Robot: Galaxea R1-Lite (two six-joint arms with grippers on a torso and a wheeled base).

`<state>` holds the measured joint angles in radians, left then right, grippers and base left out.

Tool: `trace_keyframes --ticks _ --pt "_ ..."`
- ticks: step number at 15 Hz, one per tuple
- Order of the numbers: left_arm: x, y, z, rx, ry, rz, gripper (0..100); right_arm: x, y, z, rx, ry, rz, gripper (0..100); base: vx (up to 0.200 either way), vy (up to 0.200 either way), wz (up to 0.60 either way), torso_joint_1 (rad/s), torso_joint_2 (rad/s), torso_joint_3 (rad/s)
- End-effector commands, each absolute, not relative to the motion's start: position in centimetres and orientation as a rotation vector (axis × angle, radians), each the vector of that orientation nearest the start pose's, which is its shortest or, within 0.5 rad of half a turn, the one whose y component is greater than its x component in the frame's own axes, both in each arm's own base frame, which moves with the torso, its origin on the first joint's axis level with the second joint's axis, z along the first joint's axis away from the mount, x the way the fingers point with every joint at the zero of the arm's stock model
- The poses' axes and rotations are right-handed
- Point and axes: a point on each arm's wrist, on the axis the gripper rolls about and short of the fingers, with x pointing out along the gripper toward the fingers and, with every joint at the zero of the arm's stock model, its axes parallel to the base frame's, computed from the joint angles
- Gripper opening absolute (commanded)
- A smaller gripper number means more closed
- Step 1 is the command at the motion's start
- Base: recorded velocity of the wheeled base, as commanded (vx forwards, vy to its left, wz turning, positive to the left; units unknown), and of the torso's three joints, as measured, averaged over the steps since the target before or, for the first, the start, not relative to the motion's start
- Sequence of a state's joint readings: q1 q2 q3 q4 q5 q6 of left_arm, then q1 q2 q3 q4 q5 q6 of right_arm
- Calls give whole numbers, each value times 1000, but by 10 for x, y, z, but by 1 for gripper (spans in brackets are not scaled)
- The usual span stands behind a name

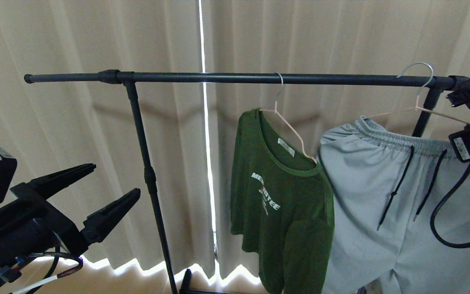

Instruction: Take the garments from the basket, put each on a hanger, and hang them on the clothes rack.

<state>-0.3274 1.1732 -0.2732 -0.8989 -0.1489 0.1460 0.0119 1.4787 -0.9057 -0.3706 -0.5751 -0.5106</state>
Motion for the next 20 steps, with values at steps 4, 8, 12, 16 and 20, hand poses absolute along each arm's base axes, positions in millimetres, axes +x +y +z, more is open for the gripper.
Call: trace_keyframes --ticks 4,8,12,16,20 --pt "142 -52 188 142 -44 -474 100 271 0 238 -569 361 -467 0 0 0 0 0 0 0" --pt "143 -52 187 142 -41 -474 100 276 1 256 -554 306 -487 0 0 0 0 0 0 0" --pt "142 -51 187 143 -39 -474 100 296 2 244 -567 352 -513 0 0 0 0 0 0 0" --pt "142 -52 186 143 -36 -475 100 303 3 235 -577 380 -504 0 0 0 0 0 0 0" --pt "142 -52 186 143 -36 -475 100 304 11 233 -577 376 -478 0 0 0 0 0 0 0"
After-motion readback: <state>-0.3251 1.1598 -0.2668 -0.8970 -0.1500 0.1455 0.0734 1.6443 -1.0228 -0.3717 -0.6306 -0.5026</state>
